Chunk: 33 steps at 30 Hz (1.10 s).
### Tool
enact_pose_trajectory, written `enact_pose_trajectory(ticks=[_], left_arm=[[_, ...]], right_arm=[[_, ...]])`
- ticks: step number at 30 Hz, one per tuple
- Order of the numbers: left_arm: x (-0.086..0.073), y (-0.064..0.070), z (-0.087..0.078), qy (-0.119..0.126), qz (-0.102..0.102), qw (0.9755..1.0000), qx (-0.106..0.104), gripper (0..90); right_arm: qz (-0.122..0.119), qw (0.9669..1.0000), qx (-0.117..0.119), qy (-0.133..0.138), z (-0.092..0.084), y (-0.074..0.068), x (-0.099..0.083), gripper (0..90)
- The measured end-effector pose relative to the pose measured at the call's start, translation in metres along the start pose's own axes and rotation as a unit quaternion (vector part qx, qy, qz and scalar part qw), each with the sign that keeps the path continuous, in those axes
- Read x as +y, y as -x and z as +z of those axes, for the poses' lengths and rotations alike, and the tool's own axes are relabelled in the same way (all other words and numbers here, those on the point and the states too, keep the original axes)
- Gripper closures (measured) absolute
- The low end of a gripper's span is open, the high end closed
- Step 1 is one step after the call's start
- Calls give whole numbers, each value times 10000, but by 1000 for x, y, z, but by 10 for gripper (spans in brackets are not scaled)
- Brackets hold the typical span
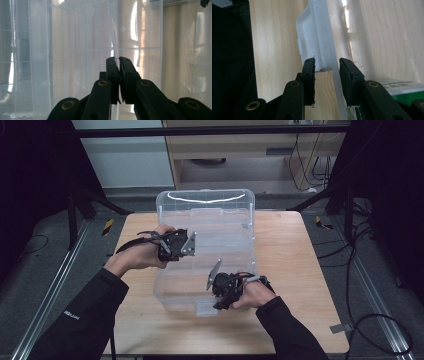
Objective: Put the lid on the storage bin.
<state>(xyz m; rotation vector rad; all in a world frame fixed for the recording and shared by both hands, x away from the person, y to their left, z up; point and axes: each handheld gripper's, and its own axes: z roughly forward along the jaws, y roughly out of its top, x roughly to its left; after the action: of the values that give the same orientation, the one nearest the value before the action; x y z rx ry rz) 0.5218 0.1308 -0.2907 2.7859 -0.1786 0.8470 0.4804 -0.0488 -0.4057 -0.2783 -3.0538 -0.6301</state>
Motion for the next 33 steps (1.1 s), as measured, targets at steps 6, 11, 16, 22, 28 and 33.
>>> enact_pose_trajectory(ticks=[6,11,16,22,28,33], left_arm=[[1,6,-2,-43,-28,10000,-77,858],[1,9,-3,-64,-50,9999,-122,858],[1,14,-3,-69,-76,9998,-170,855],[0,18,-4,-31,-97,9997,-243,854],[-1,23,-6,-17,-112,9995,-281,852],[-2,26,-6,53,-91,9995,-282,849]], right_arm=[[-16,10000,-10,3,0,0,0,664],[-42,10000,-30,13,-1,-1,-1,663],[-55,10000,-39,39,-1,-1,-1,663],[-26,10000,-65,64,-1,-3,-2,660],[-29,9999,-108,103,-2,-4,-3,657],[6,9998,-177,123,-2,-6,-4,653]])
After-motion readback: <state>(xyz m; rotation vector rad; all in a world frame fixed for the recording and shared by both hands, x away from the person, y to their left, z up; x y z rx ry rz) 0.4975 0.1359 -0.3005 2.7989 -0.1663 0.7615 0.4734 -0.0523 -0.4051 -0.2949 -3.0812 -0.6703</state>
